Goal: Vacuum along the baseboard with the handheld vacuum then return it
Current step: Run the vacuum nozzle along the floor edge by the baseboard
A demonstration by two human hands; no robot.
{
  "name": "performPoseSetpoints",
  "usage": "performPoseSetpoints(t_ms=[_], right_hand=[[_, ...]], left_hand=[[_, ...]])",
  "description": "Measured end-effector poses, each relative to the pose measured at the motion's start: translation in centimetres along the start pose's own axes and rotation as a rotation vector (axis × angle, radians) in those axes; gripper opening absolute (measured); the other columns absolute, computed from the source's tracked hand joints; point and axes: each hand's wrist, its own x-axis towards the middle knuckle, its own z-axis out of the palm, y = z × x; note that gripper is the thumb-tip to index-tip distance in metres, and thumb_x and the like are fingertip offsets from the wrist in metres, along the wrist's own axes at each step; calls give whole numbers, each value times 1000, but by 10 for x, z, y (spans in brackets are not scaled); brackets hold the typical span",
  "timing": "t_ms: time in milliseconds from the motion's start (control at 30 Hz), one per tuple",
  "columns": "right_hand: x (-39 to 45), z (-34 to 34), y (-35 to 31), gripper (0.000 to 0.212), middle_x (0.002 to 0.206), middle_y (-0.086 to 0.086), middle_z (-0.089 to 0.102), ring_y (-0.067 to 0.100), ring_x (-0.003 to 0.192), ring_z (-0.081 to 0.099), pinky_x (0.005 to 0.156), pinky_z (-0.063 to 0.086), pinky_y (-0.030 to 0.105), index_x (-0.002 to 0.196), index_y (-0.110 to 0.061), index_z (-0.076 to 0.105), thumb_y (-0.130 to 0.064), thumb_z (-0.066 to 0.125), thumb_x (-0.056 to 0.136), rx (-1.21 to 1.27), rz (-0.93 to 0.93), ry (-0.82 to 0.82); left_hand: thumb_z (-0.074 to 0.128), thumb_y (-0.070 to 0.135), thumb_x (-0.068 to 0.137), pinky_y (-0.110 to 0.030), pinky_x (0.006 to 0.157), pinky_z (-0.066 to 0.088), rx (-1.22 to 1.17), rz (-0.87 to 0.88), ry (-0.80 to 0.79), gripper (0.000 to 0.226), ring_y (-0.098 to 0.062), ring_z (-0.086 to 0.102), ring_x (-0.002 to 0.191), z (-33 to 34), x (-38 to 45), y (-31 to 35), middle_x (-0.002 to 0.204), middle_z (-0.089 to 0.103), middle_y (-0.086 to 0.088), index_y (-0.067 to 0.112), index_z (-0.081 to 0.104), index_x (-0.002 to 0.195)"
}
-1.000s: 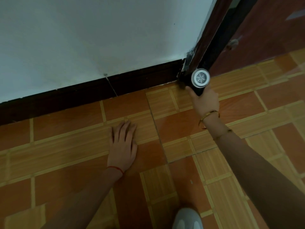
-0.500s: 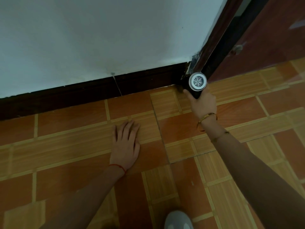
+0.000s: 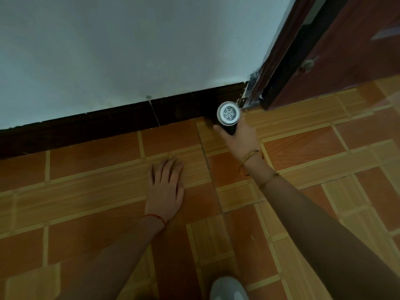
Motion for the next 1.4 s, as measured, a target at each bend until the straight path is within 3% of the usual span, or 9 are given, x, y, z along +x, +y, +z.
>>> performPoseSetpoints(t_ms=[200, 333, 467, 667, 800, 933, 1133, 1300, 1400], right_hand=[[1, -12, 10, 76, 110, 14, 68, 35, 98, 64, 76, 52, 38, 144, -15, 30, -48, 64, 85, 4, 124, 111], [-6, 5, -6, 70, 111, 6, 67, 24, 96, 65, 74, 55, 33, 140, -17, 36, -47, 66, 84, 24, -24, -48], [-8, 21, -21, 66, 113, 3, 67, 21, 98, 65, 79, 57, 38, 136, -20, 39, -48, 67, 83, 20, -135, -142], [1, -7, 7, 70, 113, 12, 67, 30, 100, 65, 77, 51, 31, 139, -13, 37, -47, 65, 85, 2, 53, 38], [-1, -21, 16, 73, 115, 15, 66, 35, 105, 62, 81, 50, 37, 140, -10, 36, -46, 66, 84, 39, 121, 90], [-11, 1, -5, 72, 111, 9, 67, 28, 98, 65, 72, 51, 31, 141, -17, 35, -47, 66, 84, 46, 10, -19], [-26, 30, -42, 68, 119, 3, 65, 20, 103, 63, 74, 51, 27, 140, -19, 36, -45, 66, 84, -21, -177, -220], [-26, 14, -23, 70, 112, 8, 67, 27, 98, 65, 76, 55, 38, 140, -18, 36, -49, 65, 84, -45, -41, -74], [-27, 1, -8, 70, 110, 14, 67, 31, 99, 64, 72, 51, 33, 139, -13, 36, -47, 65, 85, -53, 54, 2]], left_hand=[[35, 28, 96, -62, 119, 16, 9, 8, 3, 52, -30, 33, 144, 1, 0, -1, 151, 41, -10, 14, 45, 145], [36, 28, 95, -63, 117, 17, 18, 18, 4, 53, -31, 34, 143, 2, 1, -2, 151, 41, -11, 13, 44, 145], [36, 28, 96, -63, 117, 17, 7, 17, 8, 53, -31, 33, 144, 3, 1, -3, 152, 40, -10, 14, 43, 146], [34, 27, 96, -63, 117, 18, -3, 9, -17, 52, -30, 30, 145, 2, 0, -3, 151, 40, -10, 15, 41, 146], [31, 28, 98, -62, 118, 18, -8, -7, -11, 51, -30, 30, 145, -3, -6, -7, 150, 39, -10, 16, 39, 147], [31, 29, 96, -63, 118, 19, -9, -114, 37, 50, -31, 32, 142, -11, -16, -20, 147, 42, -11, 16, 42, 143], [31, 30, 95, -65, 117, 18, 32, -243, 92, 52, -34, 30, 142, -24, -32, -49, 149, 41, -14, 14, 44, 142], [29, 32, 94, -66, 117, 16, 73, -305, 78, 54, -36, 31, 143, -28, -44, -67, 148, 41, -15, 13, 43, 143], [29, 33, 95, -66, 117, 16, 68, -329, 71, 55, -35, 30, 143, -26, -48, -73, 148, 40, -15, 13, 42, 144]])
